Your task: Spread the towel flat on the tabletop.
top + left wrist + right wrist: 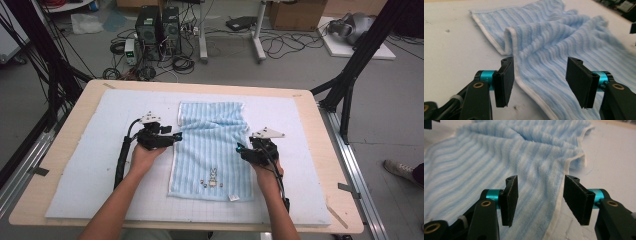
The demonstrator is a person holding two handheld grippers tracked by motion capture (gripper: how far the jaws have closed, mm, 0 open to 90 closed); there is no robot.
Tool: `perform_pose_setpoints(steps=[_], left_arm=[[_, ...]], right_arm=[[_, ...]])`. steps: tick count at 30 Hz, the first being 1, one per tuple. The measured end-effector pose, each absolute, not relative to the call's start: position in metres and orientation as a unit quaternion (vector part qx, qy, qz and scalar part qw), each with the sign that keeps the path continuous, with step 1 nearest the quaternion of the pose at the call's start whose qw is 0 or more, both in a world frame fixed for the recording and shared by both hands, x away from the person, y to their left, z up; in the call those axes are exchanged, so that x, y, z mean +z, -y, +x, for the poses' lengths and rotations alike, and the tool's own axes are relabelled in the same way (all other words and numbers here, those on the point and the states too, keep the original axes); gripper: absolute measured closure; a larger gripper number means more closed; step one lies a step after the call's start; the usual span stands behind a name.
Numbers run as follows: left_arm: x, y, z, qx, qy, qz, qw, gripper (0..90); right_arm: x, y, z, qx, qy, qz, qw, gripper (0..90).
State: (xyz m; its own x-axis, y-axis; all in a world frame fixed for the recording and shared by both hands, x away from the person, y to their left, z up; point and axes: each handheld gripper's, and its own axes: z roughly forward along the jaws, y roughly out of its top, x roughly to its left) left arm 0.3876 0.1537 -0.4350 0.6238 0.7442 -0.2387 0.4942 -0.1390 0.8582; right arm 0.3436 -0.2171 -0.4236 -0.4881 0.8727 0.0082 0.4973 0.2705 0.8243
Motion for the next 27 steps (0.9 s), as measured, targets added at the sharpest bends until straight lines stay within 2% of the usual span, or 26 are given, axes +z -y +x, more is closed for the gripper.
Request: perform_pose_setpoints(steps=[10,16,21,27], left_arm=[[-0.444,-0.161,0.339,0.109,-0.387,0.768,0.499,40.4],[-0.449,-0.158,0.333,0.101,-0.391,0.768,0.497,39.8],[-0.449,-0.151,0.327,0.092,-0.392,0.781,0.477,42.7],[-0.452,-0.139,0.316,0.096,-0.377,0.805,0.447,49.5]], right_arm=[[-0.435,0.23,0.301,0.421,-0.768,0.435,0.21,46.3],[-0.445,0.234,0.289,0.407,-0.776,0.437,0.203,45.9],[-0.447,0.23,0.283,0.39,-0.785,0.437,0.201,45.8],[-0.45,0.225,0.277,0.369,-0.798,0.431,0.202,54.4]])
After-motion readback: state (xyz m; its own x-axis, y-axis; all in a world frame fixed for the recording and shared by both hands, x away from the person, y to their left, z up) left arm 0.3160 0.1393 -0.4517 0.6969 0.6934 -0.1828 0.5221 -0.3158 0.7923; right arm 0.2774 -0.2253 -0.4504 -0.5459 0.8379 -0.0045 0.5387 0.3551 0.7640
